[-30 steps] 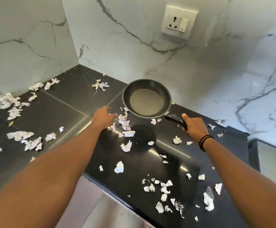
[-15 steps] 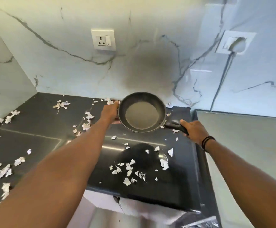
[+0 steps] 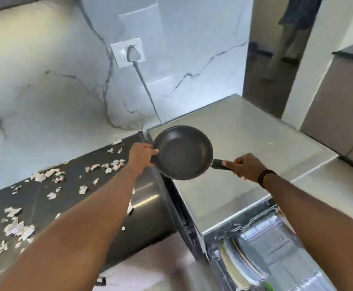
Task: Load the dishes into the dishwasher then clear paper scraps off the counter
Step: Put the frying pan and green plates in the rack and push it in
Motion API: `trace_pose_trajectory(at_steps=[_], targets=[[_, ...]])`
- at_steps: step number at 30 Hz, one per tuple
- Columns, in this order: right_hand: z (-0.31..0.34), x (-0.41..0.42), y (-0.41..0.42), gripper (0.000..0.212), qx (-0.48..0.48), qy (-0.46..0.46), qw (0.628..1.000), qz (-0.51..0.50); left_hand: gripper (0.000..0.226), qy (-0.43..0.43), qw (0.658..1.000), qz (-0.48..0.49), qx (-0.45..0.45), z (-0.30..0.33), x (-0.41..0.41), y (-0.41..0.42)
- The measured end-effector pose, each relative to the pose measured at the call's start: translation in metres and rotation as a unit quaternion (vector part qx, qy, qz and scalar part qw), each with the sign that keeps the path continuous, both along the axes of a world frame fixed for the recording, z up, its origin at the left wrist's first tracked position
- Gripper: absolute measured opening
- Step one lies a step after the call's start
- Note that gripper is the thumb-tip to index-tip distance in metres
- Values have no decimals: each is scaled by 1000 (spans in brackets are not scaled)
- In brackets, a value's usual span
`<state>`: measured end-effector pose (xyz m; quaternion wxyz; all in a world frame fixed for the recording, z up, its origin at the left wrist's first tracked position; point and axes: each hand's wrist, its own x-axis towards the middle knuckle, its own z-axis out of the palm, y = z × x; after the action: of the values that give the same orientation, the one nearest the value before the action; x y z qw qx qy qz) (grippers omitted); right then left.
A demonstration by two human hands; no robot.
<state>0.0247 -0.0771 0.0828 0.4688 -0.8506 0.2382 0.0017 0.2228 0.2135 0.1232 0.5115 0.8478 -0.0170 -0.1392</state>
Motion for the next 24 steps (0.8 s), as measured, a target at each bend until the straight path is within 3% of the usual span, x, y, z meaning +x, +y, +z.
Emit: trace_pose_trajectory(at_steps=[2, 9, 13, 16, 21, 24], targets=[[-5, -35, -31, 55, 10, 14, 999, -39, 17, -3, 999, -53, 8, 0, -18, -55], [-30, -169, -109, 55, 13, 54, 982, -183, 9, -25, 978, -206, 29, -22, -90, -203], [-45, -241, -128, 44, 83, 70, 958, -267, 17, -7, 954, -301, 16, -36, -139, -275], [-53, -290, -130, 29, 117, 102, 936, -314, 9, -4, 932, -362, 23, -49, -173, -320], [-67, -346, -117, 15, 123, 157, 905, -375, 28, -61, 893, -436, 91, -85, -222, -372], [-90, -368, -109, 16, 118, 188, 885, -409, 53, -10, 873, -479, 87, -104, -255, -385]])
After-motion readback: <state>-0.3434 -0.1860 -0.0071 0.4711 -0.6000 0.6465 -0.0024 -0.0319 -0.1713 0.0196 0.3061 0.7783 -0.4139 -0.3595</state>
